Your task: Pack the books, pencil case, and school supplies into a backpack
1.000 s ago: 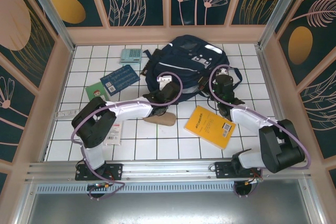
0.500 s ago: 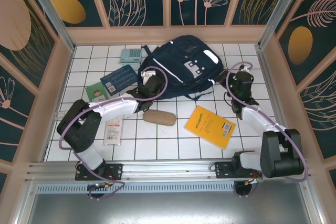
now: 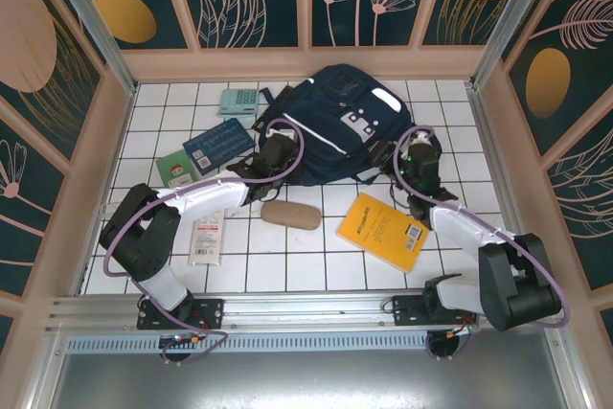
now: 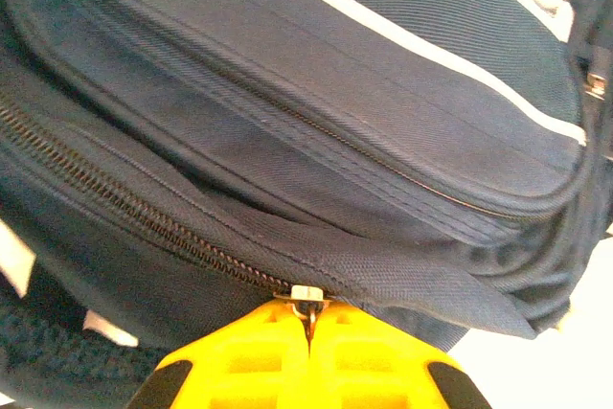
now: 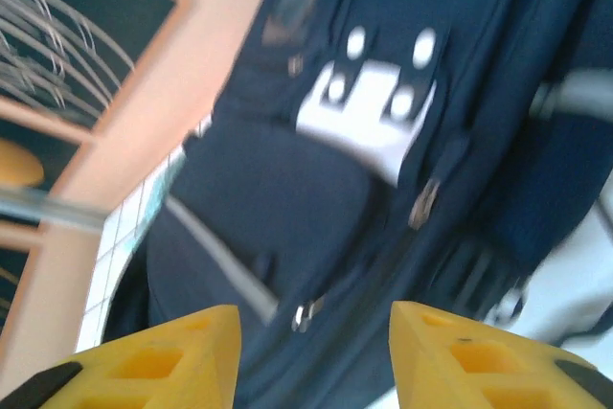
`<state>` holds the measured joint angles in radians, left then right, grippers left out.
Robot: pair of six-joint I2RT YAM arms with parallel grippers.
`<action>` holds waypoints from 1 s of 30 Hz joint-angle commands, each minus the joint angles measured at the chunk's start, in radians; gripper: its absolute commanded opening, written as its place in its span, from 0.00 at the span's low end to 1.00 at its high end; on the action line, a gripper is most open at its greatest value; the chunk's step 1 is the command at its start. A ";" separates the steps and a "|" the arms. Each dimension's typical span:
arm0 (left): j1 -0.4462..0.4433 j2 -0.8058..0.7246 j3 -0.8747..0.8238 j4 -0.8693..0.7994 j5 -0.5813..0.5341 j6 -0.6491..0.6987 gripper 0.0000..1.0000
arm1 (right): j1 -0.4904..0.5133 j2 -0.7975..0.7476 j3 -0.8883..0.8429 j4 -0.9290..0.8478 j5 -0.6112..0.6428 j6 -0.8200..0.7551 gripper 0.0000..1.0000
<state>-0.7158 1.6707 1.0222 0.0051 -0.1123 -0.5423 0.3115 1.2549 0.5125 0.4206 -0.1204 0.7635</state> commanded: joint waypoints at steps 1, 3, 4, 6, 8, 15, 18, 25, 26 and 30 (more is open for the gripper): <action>-0.028 0.008 0.016 0.113 0.101 0.014 0.00 | 0.053 -0.022 -0.068 0.021 0.048 0.104 0.50; -0.038 0.017 0.025 0.115 0.101 0.015 0.00 | 0.068 -0.019 -0.105 0.045 0.047 0.157 0.52; -0.040 0.024 0.031 0.116 0.105 0.014 0.00 | 0.074 -0.020 -0.125 0.064 0.040 0.183 0.53; -0.046 0.035 0.040 0.116 0.112 0.014 0.00 | 0.090 -0.020 -0.148 0.098 0.029 0.226 0.55; -0.050 0.037 0.042 0.120 0.112 0.012 0.00 | 0.115 -0.017 -0.155 0.116 0.028 0.254 0.57; -0.066 0.067 0.045 0.138 0.123 0.001 0.00 | 0.159 0.081 -0.122 0.183 -0.005 0.311 0.60; -0.072 0.068 0.047 0.142 0.131 -0.001 0.00 | 0.163 0.144 -0.103 0.231 -0.017 0.337 0.59; -0.088 0.072 0.050 0.146 0.143 -0.001 0.00 | 0.166 0.265 -0.039 0.301 -0.026 0.359 0.48; -0.091 0.072 0.052 0.145 0.146 0.003 0.00 | 0.164 0.273 -0.026 0.290 -0.015 0.351 0.43; -0.091 0.064 0.052 0.119 0.139 0.027 0.00 | 0.134 0.268 0.014 0.214 0.018 0.290 0.01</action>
<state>-0.7929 1.7355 1.0382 0.0784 -0.0010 -0.5415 0.4637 1.5234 0.4755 0.6380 -0.1326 1.0943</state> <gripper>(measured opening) 0.061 0.115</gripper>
